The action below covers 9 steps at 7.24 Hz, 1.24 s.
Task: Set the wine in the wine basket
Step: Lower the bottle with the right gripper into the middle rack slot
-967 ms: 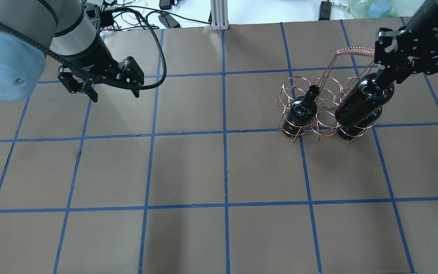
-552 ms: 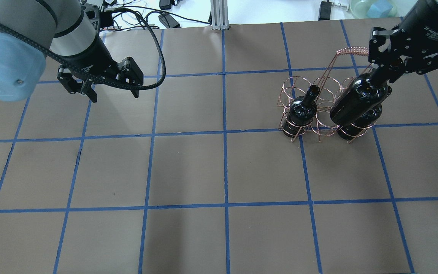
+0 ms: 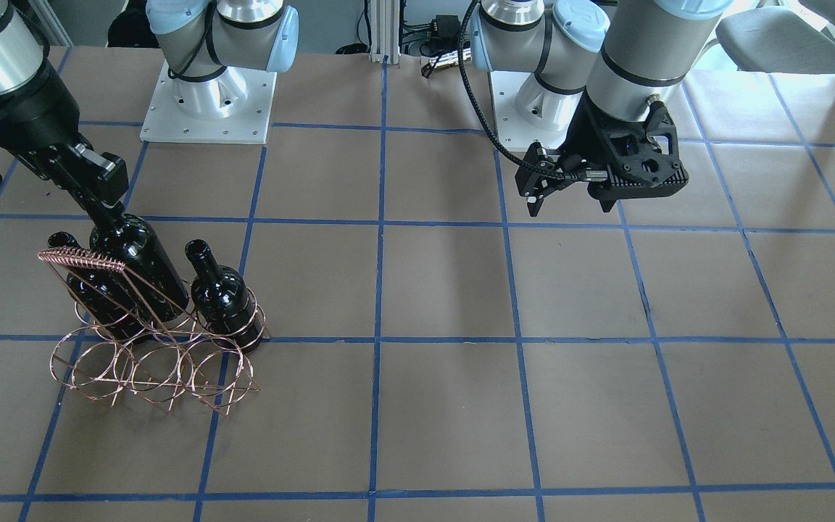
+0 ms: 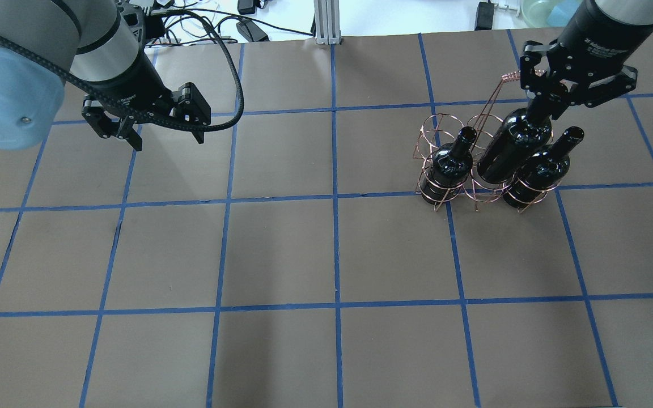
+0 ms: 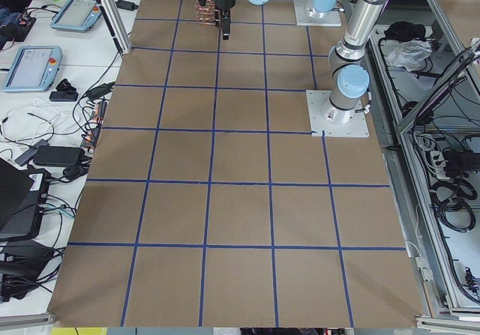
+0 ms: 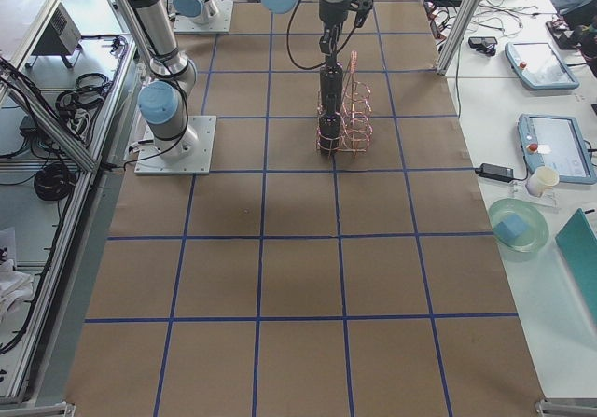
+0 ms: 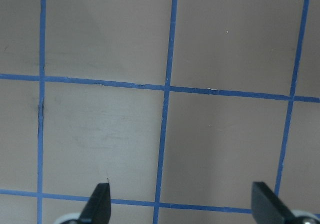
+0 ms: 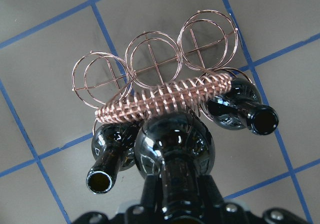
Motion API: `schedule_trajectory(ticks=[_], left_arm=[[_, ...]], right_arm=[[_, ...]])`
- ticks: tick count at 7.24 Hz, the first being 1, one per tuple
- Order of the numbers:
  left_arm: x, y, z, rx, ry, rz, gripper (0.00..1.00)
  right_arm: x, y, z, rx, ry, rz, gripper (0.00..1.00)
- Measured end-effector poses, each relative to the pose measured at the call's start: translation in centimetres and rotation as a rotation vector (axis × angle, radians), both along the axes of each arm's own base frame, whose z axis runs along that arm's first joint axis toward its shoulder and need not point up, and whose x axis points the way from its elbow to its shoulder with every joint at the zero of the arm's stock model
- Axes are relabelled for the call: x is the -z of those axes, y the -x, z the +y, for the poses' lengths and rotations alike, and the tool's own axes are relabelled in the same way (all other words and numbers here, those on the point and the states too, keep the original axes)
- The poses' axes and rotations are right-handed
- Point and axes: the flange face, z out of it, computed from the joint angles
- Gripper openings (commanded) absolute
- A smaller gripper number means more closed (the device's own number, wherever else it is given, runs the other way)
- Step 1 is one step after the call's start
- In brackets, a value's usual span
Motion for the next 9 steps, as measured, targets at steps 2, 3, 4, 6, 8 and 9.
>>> schedule_trajectory(ticks=[2,3,4,6,8,9], left_arm=[[-0.2,-0.1,0.0,-0.001,0.004,-0.002,1.0],[-0.3,-0.1,-0.1,-0.001,0.006,-0.002,1.0],[-0.2,-0.1,-0.2,-0.001,0.004,-0.001,1.0],[0.0,-0.1,-0.3,-0.001,0.001,-0.002,1.0],[0.2,-0.1,-0.3,-0.001,-0.005,-0.002,1.0],[0.4,0.0,-0.3,0.0,-0.007,-0.001,1.0]], right_arm=[[0.2,0.0,-0.8,-0.009,-0.011,0.019,0.0],[0.4,0.0,-0.9,-0.012,-0.021,0.023,0.0],[0.5,0.0,-0.8,-0.015,-0.031,0.022,0.0],[0.7,0.0,-0.9,-0.016,-0.038,0.015,0.0],[1.1,0.0,-1.1,-0.017,-0.044,0.012,0.0],[1.4,0.0,-1.2,-0.017,-0.05,0.011,0.0]])
